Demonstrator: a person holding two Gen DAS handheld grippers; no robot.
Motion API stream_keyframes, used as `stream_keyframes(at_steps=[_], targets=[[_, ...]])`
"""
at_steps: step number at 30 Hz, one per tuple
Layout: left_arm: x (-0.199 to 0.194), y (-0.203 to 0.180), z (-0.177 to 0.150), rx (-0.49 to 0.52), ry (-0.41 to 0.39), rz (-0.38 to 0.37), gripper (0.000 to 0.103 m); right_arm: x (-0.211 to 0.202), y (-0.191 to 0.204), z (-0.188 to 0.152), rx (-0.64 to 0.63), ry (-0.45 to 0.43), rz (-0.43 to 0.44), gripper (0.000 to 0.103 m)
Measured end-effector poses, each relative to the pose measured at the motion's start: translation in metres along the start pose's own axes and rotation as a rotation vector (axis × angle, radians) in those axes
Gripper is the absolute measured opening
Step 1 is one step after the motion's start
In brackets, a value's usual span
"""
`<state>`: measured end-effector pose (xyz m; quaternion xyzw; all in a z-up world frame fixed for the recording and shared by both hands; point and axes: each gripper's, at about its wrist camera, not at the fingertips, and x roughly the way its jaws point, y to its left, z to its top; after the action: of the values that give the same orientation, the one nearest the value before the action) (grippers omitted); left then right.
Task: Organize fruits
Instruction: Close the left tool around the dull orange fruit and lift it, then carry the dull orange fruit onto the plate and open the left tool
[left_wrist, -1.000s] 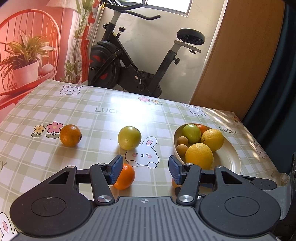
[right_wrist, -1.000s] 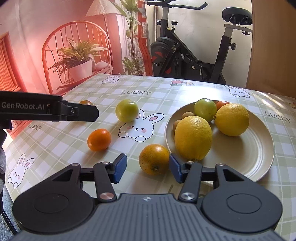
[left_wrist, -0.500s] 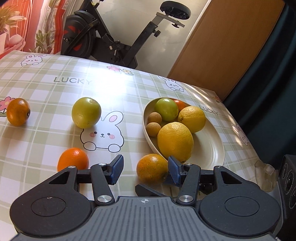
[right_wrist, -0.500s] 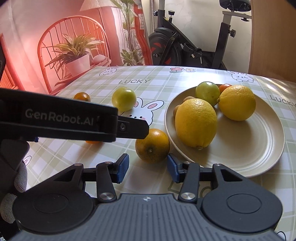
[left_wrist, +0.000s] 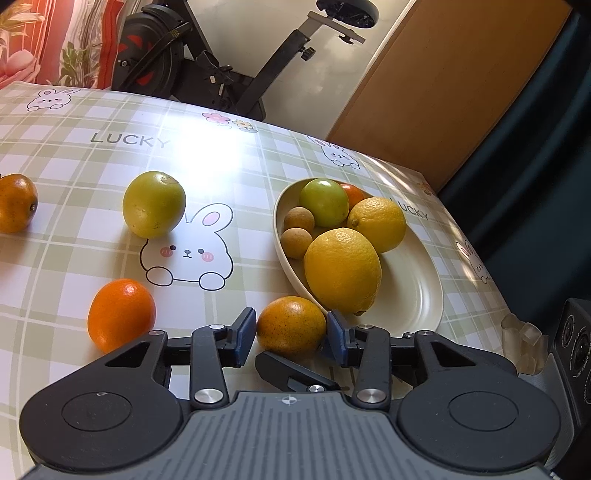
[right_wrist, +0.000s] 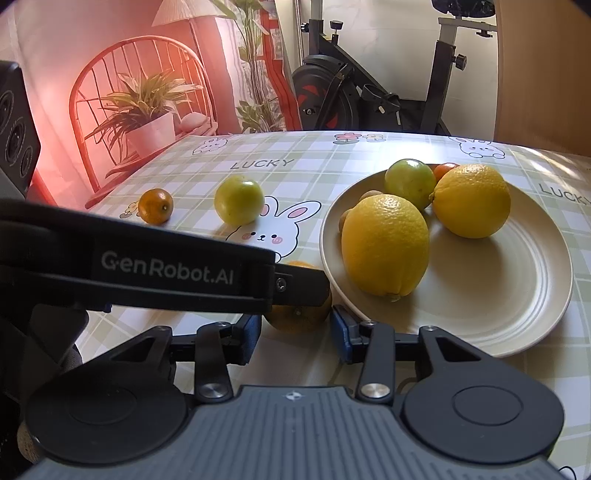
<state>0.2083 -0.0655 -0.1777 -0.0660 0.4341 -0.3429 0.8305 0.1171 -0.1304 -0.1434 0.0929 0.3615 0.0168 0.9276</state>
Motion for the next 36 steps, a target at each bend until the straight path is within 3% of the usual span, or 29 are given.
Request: stream_keyframes(at_steps=[8, 21, 36], targets=[[-0.012, -0.01, 0.001, 0.022, -0.022, 0.024, 0.044, -0.005, 0.001, 0.0, 0.001, -0.005, 0.025, 0.043], [-0.03, -0.049, 0.011, 0.112, -0.081, 0.053, 0.044, -0.035, -0.005, 0.009, 0.008, -0.091, 0.034, 0.043], [0.003, -0.119, 0.025, 0.241, -0.076, 0.024, 0.044, -0.068, -0.056, 0.018, 0.07, -0.174, -0.024, 0.043]])
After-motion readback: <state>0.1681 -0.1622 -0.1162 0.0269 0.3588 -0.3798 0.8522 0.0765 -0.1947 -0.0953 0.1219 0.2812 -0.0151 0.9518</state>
